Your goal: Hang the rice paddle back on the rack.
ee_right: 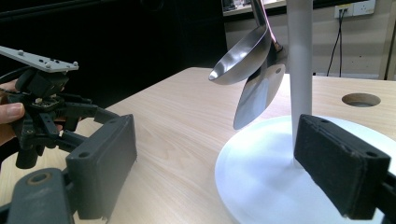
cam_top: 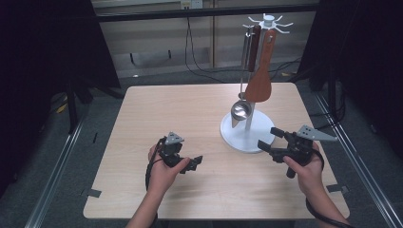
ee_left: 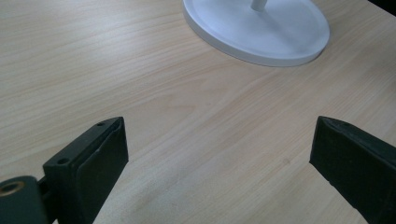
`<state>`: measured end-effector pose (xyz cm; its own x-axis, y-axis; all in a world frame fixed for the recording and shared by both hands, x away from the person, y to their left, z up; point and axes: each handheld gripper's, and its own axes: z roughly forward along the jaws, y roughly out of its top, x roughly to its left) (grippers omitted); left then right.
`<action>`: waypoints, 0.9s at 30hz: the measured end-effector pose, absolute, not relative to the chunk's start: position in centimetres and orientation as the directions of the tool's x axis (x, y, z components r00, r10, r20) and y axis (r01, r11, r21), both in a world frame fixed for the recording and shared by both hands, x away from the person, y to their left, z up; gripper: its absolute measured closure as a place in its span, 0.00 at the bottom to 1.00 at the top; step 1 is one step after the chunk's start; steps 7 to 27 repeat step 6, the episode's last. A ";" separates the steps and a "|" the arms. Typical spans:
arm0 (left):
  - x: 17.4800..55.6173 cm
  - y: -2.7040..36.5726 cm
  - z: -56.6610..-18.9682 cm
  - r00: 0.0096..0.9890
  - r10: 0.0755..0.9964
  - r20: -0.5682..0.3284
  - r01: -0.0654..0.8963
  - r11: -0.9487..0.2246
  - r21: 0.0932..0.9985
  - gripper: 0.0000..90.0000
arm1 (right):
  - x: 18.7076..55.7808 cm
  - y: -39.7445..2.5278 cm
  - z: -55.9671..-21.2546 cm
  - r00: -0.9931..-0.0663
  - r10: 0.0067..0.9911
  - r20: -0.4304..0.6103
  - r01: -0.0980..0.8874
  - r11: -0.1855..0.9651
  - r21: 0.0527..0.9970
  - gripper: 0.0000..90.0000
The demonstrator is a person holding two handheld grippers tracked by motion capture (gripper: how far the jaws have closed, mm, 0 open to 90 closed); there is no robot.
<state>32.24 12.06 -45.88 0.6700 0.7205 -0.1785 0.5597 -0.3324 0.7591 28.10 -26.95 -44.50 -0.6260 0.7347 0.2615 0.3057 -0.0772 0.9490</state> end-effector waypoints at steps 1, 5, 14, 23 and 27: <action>32.2 12.1 -45.9 0.673 0.719 -0.174 0.559 -0.340 0.756 0.05 | 28.2 -27.0 -44.5 -0.627 0.735 0.257 0.306 -0.072 0.949 0.15; 32.1 12.7 -46.3 0.664 0.729 -0.166 0.568 -0.348 0.745 0.05 | 28.6 -26.7 -44.7 -0.635 0.730 0.254 0.309 -0.062 0.949 0.14; 32.1 12.7 -46.4 0.656 0.736 -0.170 0.575 -0.341 0.744 0.05 | 28.7 -26.6 -44.8 -0.635 0.731 0.250 0.313 -0.053 0.948 0.14; 32.1 12.7 -46.4 0.656 0.736 -0.170 0.575 -0.341 0.744 0.05 | 28.7 -26.6 -44.8 -0.635 0.731 0.250 0.313 -0.053 0.948 0.14; 32.1 12.7 -46.4 0.656 0.736 -0.170 0.575 -0.341 0.744 0.05 | 28.7 -26.6 -44.8 -0.635 0.731 0.250 0.313 -0.053 0.948 0.14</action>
